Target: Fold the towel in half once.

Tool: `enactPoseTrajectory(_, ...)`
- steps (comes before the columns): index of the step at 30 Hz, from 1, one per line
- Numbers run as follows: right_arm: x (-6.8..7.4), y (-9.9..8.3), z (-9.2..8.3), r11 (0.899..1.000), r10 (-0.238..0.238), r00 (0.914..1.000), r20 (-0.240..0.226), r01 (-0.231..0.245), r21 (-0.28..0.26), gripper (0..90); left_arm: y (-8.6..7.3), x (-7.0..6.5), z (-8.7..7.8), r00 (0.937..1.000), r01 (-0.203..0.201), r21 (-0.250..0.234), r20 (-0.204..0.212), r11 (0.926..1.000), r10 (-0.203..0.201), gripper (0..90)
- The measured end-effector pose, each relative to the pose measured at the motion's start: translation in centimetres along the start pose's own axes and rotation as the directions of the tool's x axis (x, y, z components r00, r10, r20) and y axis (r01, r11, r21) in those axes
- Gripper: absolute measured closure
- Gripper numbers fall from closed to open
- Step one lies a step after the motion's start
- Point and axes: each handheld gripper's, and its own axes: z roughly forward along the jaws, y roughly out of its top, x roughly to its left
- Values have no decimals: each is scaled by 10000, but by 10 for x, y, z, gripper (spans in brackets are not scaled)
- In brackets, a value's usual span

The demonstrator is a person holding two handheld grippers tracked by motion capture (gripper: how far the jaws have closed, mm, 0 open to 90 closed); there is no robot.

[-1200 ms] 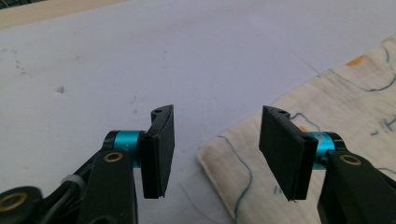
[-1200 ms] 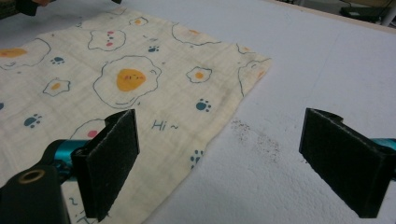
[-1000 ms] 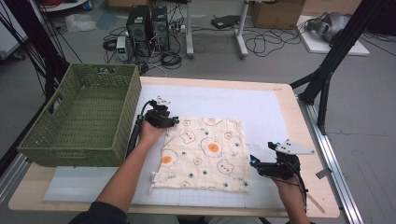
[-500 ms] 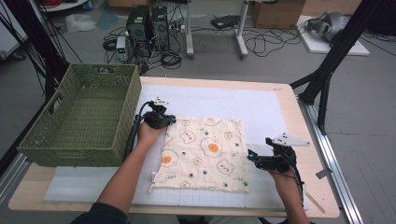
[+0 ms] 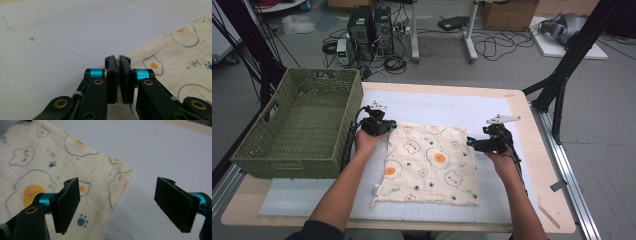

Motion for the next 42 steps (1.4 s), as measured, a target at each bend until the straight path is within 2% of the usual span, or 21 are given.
enactPoseTrajectory(1,-1,2,5,10000,-77,10000,-43,77,-8,273,0,0,0,10000,17,0,-10,10000,-17,850)
enactPoseTrajectory(5,-5,6,25,9987,-203,9998,7,202,470,338,-1,2,0,10000,44,60,-9,10000,-44,849)
enactPoseTrajectory(7,-5,6,33,9986,-195,9997,172,186,505,428,-1,1,0,10000,38,71,-9,10000,-38,849)
enactPoseTrajectory(9,-6,7,40,9989,-341,9985,417,327,349,471,-1,1,0,10000,2,108,4,9999,-2,848)
enactPoseTrajectory(10,-6,6,44,9990,-230,9987,448,213,393,495,-1,1,-1,10000,-43,129,1,9999,43,849)
enactPoseTrajectory(14,-6,2,64,9967,-82,9990,440,46,805,496,-1,1,-2,10000,-9,112,-17,9999,9,849)
enactPoseTrajectory(17,-3,3,69,9973,-44,9990,454,10,737,543,0,1,-3,10000,6,95,-30,10000,-5,849)
enactPoseTrajectory(21,-1,7,71,9959,-95,9997,210,76,898,728,0,0,-2,9999,-87,130,-69,9999,88,850)
enactPoseTrajectory(22,0,8,71,9952,-192,9998,76,183,958,805,1,0,-3,9998,-132,111,-171,9999,134,851)
enactPoseTrajectory(24,3,10,71,9920,-646,9979,7,641,1084,855,2,1,-5,9996,-77,8,-266,10000,77,852)
enactPoseTrajectory(28,6,15,71,9873,-941,9950,341,889,1320,869,5,2,-9,9994,-51,-149,-338,9999,46,854)
enactPoseTrajectory(29,6,16,69,9882,-987,9937,534,916,1230,869,6,1,-10,9993,-20,-313,-365,9995,9,854)
enactPoseTrajectory(32,2,26,62,9956,-716,9926,983,651,678,870,11,-1,-14,9986,1,-941,-518,9956,-50,854)
enactPoseTrajectory(34,0,35,55,9977,-651,9892,1313,620,275,869,15,-1,-17,9971,321,-1442,-639,9890,-417,854)
enactPoseTrajectory(35,-1,40,52,9985,-543,9898,1319,539,62,869,17,0,-17,9959,628,-1497,-547,9867,-717,854)
enactPoseTrajectory(36,-2,44,49,9988,-450,9903,1317,469,-119,869,19,1,-18,9962,683,-1335,-452,9887,-749,854)
enactPoseTrajectory(39,-1,49,44,9979,-592,9879,1436,624,-178,868,23,-2,-21,9978,550,-1595,-273,9857,-601,854)
enactPoseTrajectory(42,-1,46,42,9982,-568,9895,1325,586,-94,868,22,-1,-24,9978,628,-1517,-133,9864,-656,853)
